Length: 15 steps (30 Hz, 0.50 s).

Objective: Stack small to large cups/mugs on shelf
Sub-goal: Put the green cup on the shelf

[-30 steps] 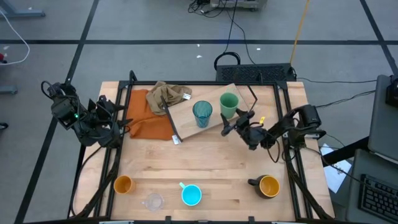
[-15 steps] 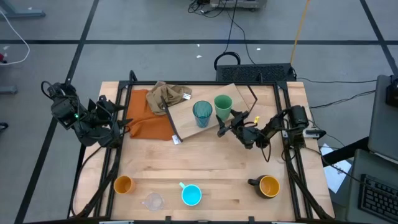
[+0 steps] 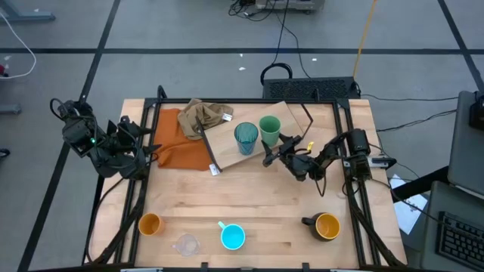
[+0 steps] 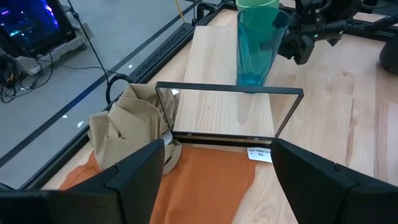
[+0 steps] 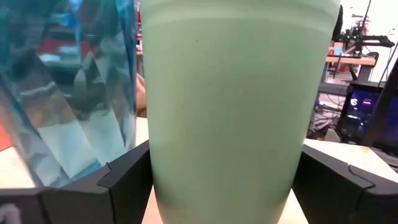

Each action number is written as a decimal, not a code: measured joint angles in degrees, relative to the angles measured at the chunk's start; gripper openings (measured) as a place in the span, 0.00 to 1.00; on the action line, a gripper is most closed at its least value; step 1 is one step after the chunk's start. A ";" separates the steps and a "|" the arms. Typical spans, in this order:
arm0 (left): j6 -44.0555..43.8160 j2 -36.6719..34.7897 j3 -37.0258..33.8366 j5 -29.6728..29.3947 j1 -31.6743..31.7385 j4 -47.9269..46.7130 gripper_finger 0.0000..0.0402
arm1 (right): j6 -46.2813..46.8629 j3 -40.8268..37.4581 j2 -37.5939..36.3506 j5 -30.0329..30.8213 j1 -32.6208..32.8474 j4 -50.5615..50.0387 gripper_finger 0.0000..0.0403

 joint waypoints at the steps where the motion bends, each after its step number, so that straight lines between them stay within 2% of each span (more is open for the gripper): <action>1: -0.06 0.00 0.00 0.00 -0.02 0.00 0.74 | 0.33 0.00 0.23 -0.03 -0.04 0.02 0.76; 15: -0.30 0.02 0.00 0.04 -0.02 0.00 0.74 | 1.32 0.28 1.92 -0.49 -1.18 -0.04 0.76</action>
